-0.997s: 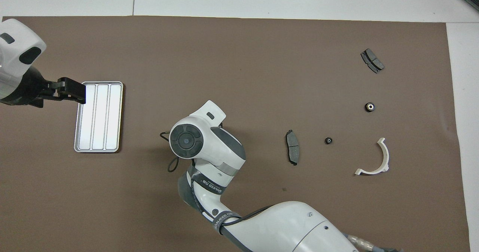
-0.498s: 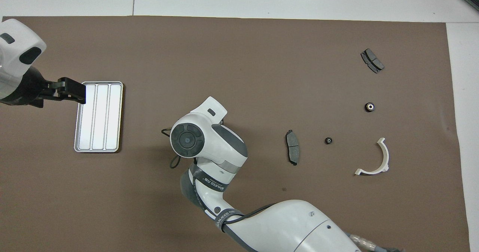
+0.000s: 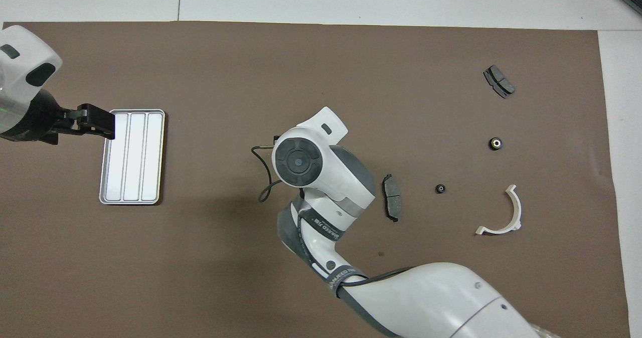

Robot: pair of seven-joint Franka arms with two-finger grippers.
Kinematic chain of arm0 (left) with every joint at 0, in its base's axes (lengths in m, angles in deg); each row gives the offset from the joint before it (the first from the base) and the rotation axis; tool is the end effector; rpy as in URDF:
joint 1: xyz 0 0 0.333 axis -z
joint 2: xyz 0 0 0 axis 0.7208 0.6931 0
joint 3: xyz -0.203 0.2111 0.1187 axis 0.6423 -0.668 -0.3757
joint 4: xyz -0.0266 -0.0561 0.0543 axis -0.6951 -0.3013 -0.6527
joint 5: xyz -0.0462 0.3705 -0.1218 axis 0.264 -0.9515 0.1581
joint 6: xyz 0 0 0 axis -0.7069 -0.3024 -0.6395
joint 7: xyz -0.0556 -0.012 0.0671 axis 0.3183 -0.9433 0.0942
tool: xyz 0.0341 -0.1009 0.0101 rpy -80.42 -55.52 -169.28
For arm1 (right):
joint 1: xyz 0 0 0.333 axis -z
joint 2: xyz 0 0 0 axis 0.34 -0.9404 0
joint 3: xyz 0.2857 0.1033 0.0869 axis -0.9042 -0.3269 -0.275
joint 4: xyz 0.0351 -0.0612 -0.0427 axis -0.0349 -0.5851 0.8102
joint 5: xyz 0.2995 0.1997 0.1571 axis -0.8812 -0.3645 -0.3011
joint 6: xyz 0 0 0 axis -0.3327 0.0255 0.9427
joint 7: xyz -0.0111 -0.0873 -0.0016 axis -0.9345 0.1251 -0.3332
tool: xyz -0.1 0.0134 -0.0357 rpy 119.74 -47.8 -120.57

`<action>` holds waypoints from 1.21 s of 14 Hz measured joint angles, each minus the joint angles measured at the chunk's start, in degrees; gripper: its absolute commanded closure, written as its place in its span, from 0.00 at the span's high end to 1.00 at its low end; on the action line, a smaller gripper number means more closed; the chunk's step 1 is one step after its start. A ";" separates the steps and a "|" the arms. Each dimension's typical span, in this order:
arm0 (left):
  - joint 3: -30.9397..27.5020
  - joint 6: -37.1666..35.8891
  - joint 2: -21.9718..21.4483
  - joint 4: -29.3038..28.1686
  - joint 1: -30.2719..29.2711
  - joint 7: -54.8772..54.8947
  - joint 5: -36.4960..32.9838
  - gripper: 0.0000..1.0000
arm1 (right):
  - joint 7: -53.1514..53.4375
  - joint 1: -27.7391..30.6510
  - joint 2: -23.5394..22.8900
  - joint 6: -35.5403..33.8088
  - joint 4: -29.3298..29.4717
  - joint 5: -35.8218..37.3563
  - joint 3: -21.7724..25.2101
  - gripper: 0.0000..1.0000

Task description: Place bearing gear from tray to pile

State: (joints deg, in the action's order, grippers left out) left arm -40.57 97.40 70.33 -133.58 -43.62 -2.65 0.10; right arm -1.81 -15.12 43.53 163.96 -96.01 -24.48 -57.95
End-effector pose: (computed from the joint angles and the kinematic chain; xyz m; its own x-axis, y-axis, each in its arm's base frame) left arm 0.5658 -0.0640 0.5901 0.9992 0.0307 -0.0261 0.0303 -0.9994 -0.0169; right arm 0.5765 0.4063 0.3333 0.9529 -0.0895 0.2899 -0.0934 -0.9956 -0.0003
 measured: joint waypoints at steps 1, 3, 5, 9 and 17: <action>0.00 0.00 0.00 0.00 0.00 0.00 0.00 1.00 | -1.39 1.85 3.32 0.47 -4.13 0.10 0.00 0.00; 0.00 0.00 0.00 0.00 0.00 0.00 0.00 1.00 | -5.44 5.82 10.27 2.14 -13.01 0.12 0.02 0.00; 0.00 0.00 0.00 0.00 0.00 0.00 0.00 1.00 | -11.01 10.10 16.26 3.37 -21.00 0.14 0.03 0.00; 0.00 0.00 0.00 0.00 0.00 0.00 0.00 1.00 | -21.33 18.11 20.55 5.49 -27.86 0.14 0.01 0.00; 0.00 0.00 0.00 0.00 0.00 0.00 0.00 1.00 | -34.96 29.27 17.01 11.98 -28.75 -2.49 -0.02 1.00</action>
State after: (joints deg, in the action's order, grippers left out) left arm -40.57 97.40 70.33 -133.59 -43.62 -2.65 0.10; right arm -36.77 14.14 60.53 175.94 -124.76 -26.97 -57.97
